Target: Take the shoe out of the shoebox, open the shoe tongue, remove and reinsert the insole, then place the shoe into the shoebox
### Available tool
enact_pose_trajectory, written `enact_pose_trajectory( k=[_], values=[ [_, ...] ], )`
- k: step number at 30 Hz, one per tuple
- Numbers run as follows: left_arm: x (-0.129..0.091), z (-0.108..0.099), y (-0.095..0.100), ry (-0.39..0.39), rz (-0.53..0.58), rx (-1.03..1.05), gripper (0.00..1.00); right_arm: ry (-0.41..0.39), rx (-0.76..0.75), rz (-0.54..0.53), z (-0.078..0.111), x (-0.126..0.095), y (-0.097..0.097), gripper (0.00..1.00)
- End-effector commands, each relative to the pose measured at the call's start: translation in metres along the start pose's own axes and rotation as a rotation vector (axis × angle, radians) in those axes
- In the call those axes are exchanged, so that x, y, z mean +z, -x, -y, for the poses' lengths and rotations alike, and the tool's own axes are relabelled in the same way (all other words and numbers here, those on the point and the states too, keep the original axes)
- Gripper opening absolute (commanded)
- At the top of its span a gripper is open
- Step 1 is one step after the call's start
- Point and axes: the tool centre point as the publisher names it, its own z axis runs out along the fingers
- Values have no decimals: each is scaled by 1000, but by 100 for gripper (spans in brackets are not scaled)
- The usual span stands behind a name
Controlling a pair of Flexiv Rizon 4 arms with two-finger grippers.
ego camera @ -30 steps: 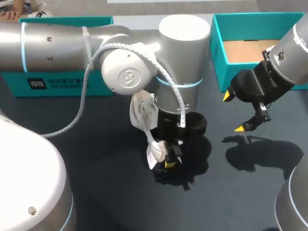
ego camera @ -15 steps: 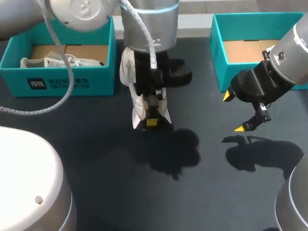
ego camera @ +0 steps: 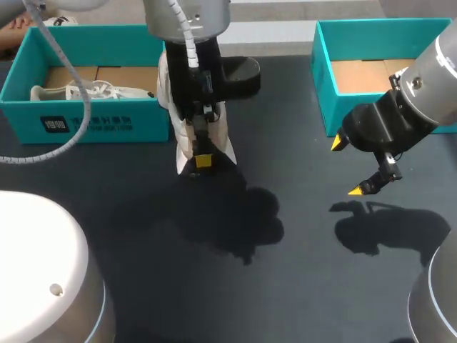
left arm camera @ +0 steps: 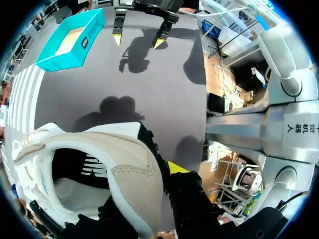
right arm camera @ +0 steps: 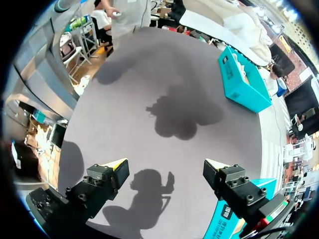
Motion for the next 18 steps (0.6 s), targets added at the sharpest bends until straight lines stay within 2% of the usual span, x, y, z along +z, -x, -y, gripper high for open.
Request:
enact_pose_trajectory(
  k=[1,5,11,18],
  values=[
    [-4,-20,26,-13,-74,28,0,-3,1,1,-1,1,0,100],
    [-10,-47,49,-19,-17,104,0,-3,1,1,-1,1,0,100],
    [-19,-91,87,46,30,206,0,-3,1,1,-1,1,0,100],
    [-28,-147,133,111,0,161,0,-3,1,1,-1,1,0,100]
  ],
)
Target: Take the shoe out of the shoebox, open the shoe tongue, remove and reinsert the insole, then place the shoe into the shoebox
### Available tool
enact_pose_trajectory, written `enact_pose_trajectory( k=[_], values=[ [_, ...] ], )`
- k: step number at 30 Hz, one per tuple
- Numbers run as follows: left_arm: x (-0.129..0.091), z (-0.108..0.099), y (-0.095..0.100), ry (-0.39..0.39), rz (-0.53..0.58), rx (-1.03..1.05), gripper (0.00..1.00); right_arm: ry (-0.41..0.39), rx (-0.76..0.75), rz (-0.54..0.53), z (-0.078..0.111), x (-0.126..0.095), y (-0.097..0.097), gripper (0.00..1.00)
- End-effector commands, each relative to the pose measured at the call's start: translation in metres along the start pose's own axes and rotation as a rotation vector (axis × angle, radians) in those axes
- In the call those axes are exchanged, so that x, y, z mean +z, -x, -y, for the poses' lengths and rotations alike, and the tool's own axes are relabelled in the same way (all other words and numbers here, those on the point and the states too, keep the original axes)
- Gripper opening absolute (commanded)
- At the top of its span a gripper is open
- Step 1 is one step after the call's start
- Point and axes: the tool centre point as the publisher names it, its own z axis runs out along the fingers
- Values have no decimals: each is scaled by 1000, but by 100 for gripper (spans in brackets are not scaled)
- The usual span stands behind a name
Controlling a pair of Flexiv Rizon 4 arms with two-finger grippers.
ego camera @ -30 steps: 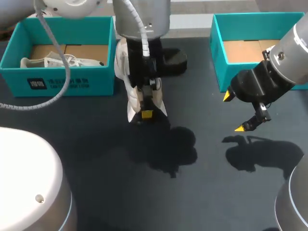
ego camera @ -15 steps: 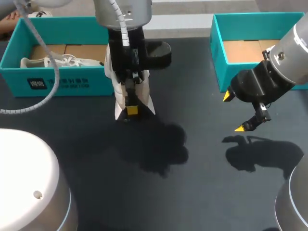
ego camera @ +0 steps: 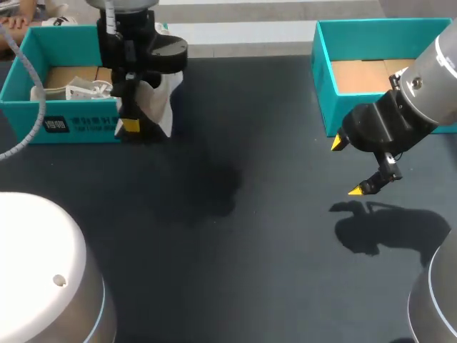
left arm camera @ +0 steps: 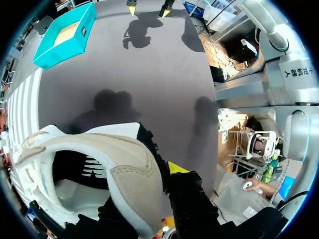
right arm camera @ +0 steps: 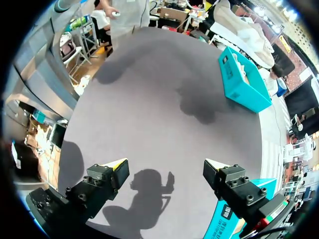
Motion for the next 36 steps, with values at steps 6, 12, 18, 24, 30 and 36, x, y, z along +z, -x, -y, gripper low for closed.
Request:
enact_pose_trajectory(
  k=[6,12,18,24,30,36],
  values=[
    [-7,-61,30,-11,-88,-53,0,-3,1,1,-1,1,0,100],
    [-7,-61,30,-11,-88,-53,0,-3,1,1,-1,1,0,100],
    [-7,-61,30,-11,-88,-53,0,-3,1,1,-1,1,0,100],
    [-8,-72,42,-28,-81,-23,0,-3,1,1,-1,1,0,100],
    [-6,-108,85,-39,-49,-28,0,-3,1,1,-1,1,0,100],
    [-1,-149,130,-31,13,-26,0,-3,1,1,-1,1,0,100]
  ],
)
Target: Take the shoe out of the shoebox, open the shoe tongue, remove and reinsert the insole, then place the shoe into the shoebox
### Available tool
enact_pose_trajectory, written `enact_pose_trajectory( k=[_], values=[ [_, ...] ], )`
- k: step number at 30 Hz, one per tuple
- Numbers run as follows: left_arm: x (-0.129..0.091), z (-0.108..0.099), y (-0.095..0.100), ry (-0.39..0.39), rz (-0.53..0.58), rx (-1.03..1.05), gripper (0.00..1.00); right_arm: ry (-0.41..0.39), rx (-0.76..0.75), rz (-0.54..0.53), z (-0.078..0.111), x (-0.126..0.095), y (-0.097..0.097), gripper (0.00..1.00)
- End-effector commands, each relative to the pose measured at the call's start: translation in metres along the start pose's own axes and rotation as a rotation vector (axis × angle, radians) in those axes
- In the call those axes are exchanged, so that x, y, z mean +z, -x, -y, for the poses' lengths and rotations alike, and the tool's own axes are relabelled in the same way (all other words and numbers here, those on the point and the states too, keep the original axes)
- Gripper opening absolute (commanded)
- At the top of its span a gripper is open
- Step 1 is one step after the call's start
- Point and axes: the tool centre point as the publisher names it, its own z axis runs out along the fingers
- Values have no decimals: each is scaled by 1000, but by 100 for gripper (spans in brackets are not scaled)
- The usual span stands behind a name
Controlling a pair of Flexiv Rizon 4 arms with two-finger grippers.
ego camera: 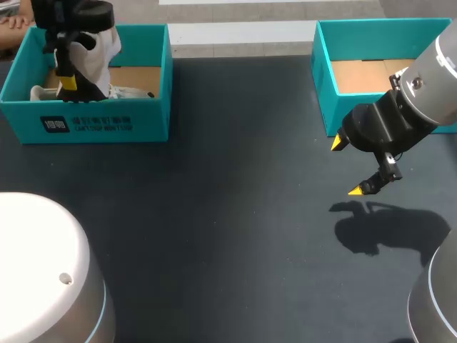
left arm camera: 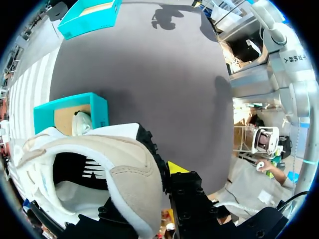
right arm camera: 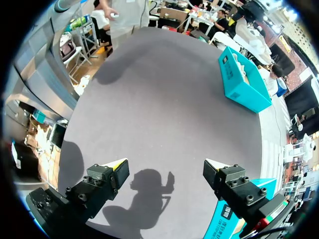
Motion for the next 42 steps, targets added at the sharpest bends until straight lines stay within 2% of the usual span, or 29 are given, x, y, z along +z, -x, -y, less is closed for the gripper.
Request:
enact_pose_trajectory(
  k=[1,5,9,18,35,37,42],
  values=[
    [2,-29,29,-20,10,-5,0,-3,1,1,-1,1,0,100],
    [3,-52,60,12,26,-45,0,-3,1,1,-1,1,0,100],
    [-1,-76,82,22,36,-74,0,-3,1,1,-1,1,0,100],
    [-10,-122,113,20,50,-179,0,-3,1,1,-1,1,0,100],
    [-12,-124,117,10,38,-195,0,-3,1,1,-1,1,0,100],
    [-16,-126,123,-24,1,-152,0,-3,1,1,-1,1,0,100],
    [-13,-137,145,-34,68,-51,0,-3,1,1,-1,1,0,100]
  ],
)
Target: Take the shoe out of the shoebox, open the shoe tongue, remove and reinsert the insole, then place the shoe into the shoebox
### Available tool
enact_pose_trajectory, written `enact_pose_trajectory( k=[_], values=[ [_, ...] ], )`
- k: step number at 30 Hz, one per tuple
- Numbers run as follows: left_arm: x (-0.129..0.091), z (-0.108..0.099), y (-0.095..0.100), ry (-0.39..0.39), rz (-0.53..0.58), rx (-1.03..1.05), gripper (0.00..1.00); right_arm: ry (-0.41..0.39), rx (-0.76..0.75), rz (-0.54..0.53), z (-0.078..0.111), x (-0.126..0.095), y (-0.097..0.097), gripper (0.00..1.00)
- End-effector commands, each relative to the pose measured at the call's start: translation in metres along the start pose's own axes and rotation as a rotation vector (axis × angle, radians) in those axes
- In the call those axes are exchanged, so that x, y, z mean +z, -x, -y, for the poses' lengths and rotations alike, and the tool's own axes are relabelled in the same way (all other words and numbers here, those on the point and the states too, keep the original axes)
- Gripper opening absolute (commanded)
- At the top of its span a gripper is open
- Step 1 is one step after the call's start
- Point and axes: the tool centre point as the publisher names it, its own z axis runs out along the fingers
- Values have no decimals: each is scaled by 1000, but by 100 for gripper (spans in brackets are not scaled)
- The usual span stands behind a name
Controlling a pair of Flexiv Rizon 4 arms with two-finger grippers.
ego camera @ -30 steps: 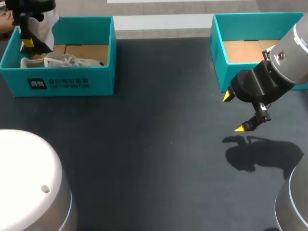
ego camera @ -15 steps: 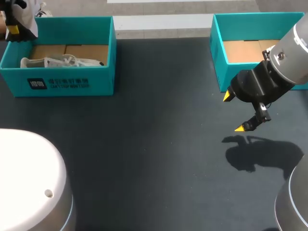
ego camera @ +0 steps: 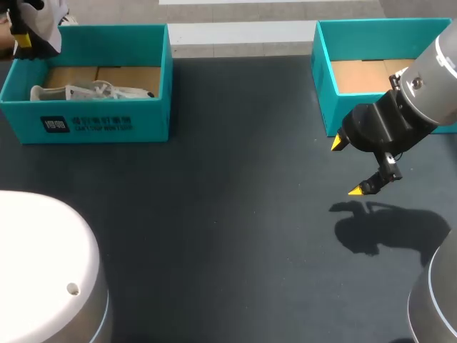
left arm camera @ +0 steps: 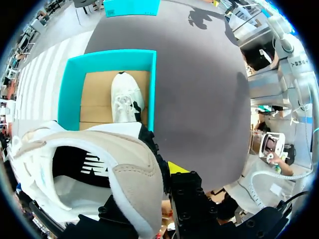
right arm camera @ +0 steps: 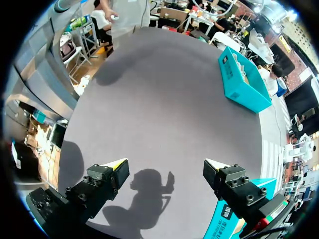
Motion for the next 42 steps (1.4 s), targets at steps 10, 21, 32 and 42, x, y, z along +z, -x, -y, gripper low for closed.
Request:
enact_pose_trajectory(
  k=[10,21,32,42],
  values=[
    [15,-35,78,51,95,111,0,-3,1,1,-1,1,0,100],
    [28,-41,113,80,102,83,0,-3,1,1,-1,1,0,100],
    [28,-41,113,80,102,83,0,-3,1,1,-1,1,0,100],
    [35,-75,127,284,236,790,0,-3,1,1,-1,1,0,100]
  ],
)
